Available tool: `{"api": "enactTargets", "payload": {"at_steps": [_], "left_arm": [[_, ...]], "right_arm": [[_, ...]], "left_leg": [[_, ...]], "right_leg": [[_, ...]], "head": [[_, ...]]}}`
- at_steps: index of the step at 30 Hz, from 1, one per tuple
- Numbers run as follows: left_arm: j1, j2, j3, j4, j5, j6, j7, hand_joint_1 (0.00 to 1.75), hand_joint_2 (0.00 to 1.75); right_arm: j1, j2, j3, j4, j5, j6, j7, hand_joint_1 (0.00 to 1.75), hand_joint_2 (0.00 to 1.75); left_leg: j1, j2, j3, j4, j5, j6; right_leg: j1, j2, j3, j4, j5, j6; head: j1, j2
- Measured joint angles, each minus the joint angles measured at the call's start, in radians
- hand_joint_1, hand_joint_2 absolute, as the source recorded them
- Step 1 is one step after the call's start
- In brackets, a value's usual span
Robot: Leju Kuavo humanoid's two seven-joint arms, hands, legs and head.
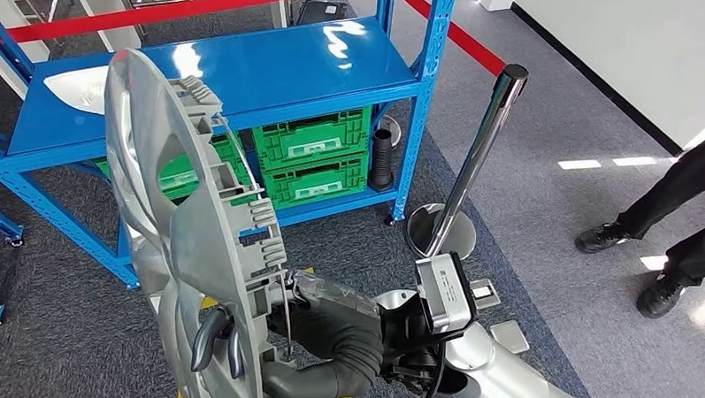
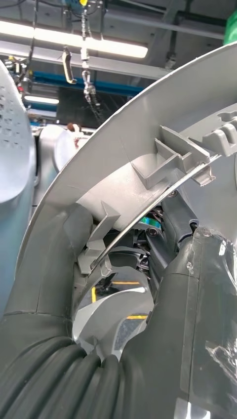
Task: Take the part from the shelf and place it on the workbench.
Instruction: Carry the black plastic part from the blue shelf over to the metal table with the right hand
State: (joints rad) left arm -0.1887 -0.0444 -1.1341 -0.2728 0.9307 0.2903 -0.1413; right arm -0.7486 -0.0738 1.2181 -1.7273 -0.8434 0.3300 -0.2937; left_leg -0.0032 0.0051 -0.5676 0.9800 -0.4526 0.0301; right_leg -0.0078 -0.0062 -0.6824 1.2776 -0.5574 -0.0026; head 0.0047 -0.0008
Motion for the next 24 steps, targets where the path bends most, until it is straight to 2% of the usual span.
{"api": "enactTargets", "payload": {"at_steps": [1,2,3,4,5,7,8,9,10,12,13,14,15,16,17,19,20,22,23,24], "left_arm": [[-0.002,0.0,0.0,0.0,0.0,0.0,-0.001,0.0,1.75],[-0.004,0.0,0.0,0.0,0.0,0.0,-0.002,0.0,1.75],[-0.005,-0.001,0.0,0.0,0.0,0.0,-0.003,0.0,1.75],[-0.006,-0.001,0.0,0.0,0.0,0.001,-0.003,0.0,1.75],[-0.007,-0.001,0.0,0.0,0.0,0.002,-0.004,0.0,1.75],[-0.007,0.0,0.0,0.0,0.0,0.003,-0.004,0.0,1.75],[-0.007,0.001,0.0,0.0,0.0,0.004,-0.004,0.0,1.75],[-0.008,0.001,0.0,0.0,0.0,0.004,-0.004,0.0,1.75],[-0.009,0.002,0.0,0.0,0.0,0.005,-0.004,0.0,1.75],[-0.011,0.002,0.0,0.0,0.0,0.005,-0.005,0.0,1.75],[-0.012,0.003,0.0,0.0,0.0,0.005,-0.005,0.0,1.75],[-0.011,0.003,0.0,0.0,0.001,0.005,-0.004,0.0,1.75],[-0.01,0.004,0.0,0.0,0.001,0.005,-0.004,0.0,1.75],[-0.008,0.004,0.0,0.0,0.002,0.005,-0.002,0.0,1.75],[-0.005,0.004,0.0,0.0,0.002,0.004,0.0,0.0,1.75],[0.001,0.005,0.0,0.0,0.002,0.002,0.004,0.0,1.75],[0.003,0.005,-0.001,0.0,0.002,0.001,0.005,0.0,1.75],[0.005,0.004,-0.001,0.0,0.001,-0.001,0.007,0.0,1.75],[0.006,0.004,-0.001,0.0,0.001,-0.001,0.008,0.0,1.75],[0.007,0.003,-0.001,0.0,0.001,-0.001,0.008,0.0,1.75]], "right_arm": [[0.0,0.0,0.0,0.0,0.0,0.0,0.0,1.75,1.75],[-0.001,0.0,0.0,0.0,0.0,-0.001,0.0,1.75,1.75],[-0.002,0.0,0.0,0.0,0.0,-0.001,0.001,1.75,1.75],[-0.003,0.001,0.0,-0.001,0.0,-0.001,0.001,1.75,1.75],[-0.004,0.002,-0.001,-0.001,0.0,-0.001,0.001,1.75,1.75],[-0.005,0.003,-0.001,-0.002,0.0,-0.002,0.002,1.75,1.75],[-0.005,0.003,0.0,-0.002,0.0,-0.002,0.002,1.75,1.75],[-0.006,0.003,0.0,-0.002,0.0,-0.003,0.002,1.75,1.75],[-0.006,0.004,0.0,-0.002,0.0,-0.003,0.003,1.75,1.75],[-0.006,0.004,0.0,-0.002,0.0,-0.003,0.004,1.75,1.75],[-0.006,0.004,0.001,-0.002,0.0,-0.004,0.004,1.75,1.75],[-0.006,0.004,0.002,-0.002,0.0,-0.004,0.005,1.75,1.75],[-0.006,0.004,0.002,-0.002,0.0,-0.004,0.005,1.75,1.75],[-0.006,0.004,0.003,-0.002,0.0,-0.004,0.005,1.75,1.75],[-0.006,0.004,0.002,-0.002,0.0,-0.004,0.005,1.75,1.75],[-0.006,0.005,0.001,-0.002,0.0,-0.004,0.006,1.75,1.75],[-0.006,0.005,0.0,-0.002,0.0,-0.005,0.006,1.75,1.75],[-0.007,0.006,0.0,-0.002,0.0,-0.005,0.006,1.75,1.75],[-0.007,0.005,0.0,-0.002,-0.001,-0.006,0.006,1.75,1.75],[-0.007,0.005,0.0,-0.002,-0.001,-0.006,0.006,1.75,1.75]], "left_leg": [[0.0,0.0,-0.014,0.007,0.006,-0.002],[-0.001,-0.001,-0.027,0.015,0.011,-0.005],[-0.003,-0.001,-0.036,0.021,0.015,-0.01],[-0.003,-0.001,-0.043,0.026,0.021,-0.015],[-0.004,-0.001,-0.048,0.028,0.028,-0.021],[-0.002,-0.002,-0.053,0.028,0.039,-0.033],[-0.001,-0.003,-0.058,0.036,0.027,-0.039],[0.0,-0.004,-0.065,0.056,-0.001,-0.045],[0.002,-0.005,-0.074,0.096,-0.044,-0.051],[0.005,-0.005,-0.09,0.21,-0.132,-0.061],[0.006,-0.005,-0.091,0.264,-0.156,-0.064],[0.007,-0.005,-0.084,0.293,-0.158,-0.065],[0.007,-0.005,-0.067,0.297,-0.144,-0.066],[0.007,-0.005,-0.033,0.259,-0.115,-0.064],[0.008,-0.005,0.012,0.196,-0.093,-0.061],[0.005,-0.006,0.096,0.057,-0.085,-0.05],[0.003,-0.007,0.115,0.017,-0.095,-0.044],[0.0,-0.006,0.114,-0.006,-0.093,-0.03],[0.001,-0.005,0.107,-0.008,-0.084,-0.023],[0.002,-0.004,0.099,-0.011,-0.072,-0.015]], "right_leg": [[0.0,0.0,0.044,-0.054,0.026,-0.003],[0.001,0.0,0.095,-0.125,0.038,-0.007],[0.002,0.0,0.139,-0.193,0.034,-0.011],[0.004,0.0,0.169,-0.242,0.025,-0.016],[0.007,0.001,0.181,-0.268,0.016,-0.021],[0.006,0.0,0.176,-0.279,0.025,-0.033],[0.004,-0.002,0.169,-0.281,0.034,-0.04],[0.001,-0.004,0.162,-0.284,0.044,-0.047],[-0.001,-0.006,0.152,-0.285,0.054,-0.052],[0.0,-0.007,0.13,-0.284,0.072,-0.056],[0.0,-0.007,0.116,-0.283,0.082,-0.056],[0.001,-0.007,0.101,-0.28,0.091,-0.055],[0.001,-0.007,0.085,-0.277,0.101,-0.054],[0.001,-0.006,0.069,-0.272,0.109,-0.052],[0.001,-0.005,0.056,-0.267,0.117,-0.049],[0.002,-0.003,0.036,-0.259,0.132,-0.04],[0.003,-0.003,0.03,-0.259,0.141,-0.034],[0.002,-0.004,0.024,-0.264,0.159,-0.021],[0.001,-0.004,0.02,-0.265,0.158,-0.015],[0.001,-0.003,0.013,-0.253,0.14,-0.009]], "head": [[0.001,0.0],[0.002,0.0],[0.002,0.0],[0.002,0.0],[0.002,0.0],[0.003,0.0],[0.001,0.0],[-0.002,0.0],[-0.005,0.0],[-0.012,0.0],[-0.014,0.0],[-0.016,0.0],[-0.017,0.0],[-0.018,0.0],[-0.019,0.0],[-0.022,0.0],[-0.023,0.0],[-0.023,0.0],[-0.023,0.0],[-0.021,0.0]]}}
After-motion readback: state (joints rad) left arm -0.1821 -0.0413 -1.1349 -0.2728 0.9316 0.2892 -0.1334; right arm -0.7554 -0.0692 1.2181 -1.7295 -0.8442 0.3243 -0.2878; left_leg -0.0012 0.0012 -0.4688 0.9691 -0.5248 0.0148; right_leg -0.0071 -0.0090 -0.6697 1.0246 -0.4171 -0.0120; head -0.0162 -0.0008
